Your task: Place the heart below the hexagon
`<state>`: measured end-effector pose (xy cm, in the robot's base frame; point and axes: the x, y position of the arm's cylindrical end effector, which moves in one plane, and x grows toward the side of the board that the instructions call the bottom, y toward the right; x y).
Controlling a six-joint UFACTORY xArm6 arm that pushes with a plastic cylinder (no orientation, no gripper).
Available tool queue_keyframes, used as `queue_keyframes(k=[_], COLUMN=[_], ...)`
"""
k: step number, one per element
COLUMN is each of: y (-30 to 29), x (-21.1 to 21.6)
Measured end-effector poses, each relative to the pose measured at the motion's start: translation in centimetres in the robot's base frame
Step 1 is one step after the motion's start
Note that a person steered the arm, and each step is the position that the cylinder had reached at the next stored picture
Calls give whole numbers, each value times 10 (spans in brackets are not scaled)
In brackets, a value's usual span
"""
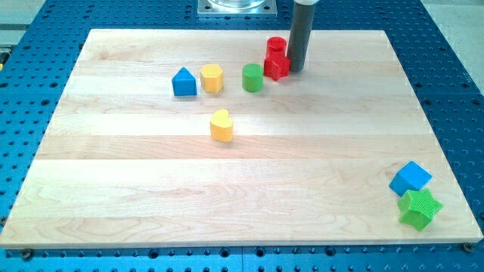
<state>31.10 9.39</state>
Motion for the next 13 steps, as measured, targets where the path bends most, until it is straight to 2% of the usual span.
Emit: queue_keyframes(k=[2, 3, 4, 6, 7, 8, 10, 12, 13], y=[-29, -30, -78, -99, -100, -103, -137, -133, -122], x=[88, 88, 122, 143, 191, 219, 99, 106, 126])
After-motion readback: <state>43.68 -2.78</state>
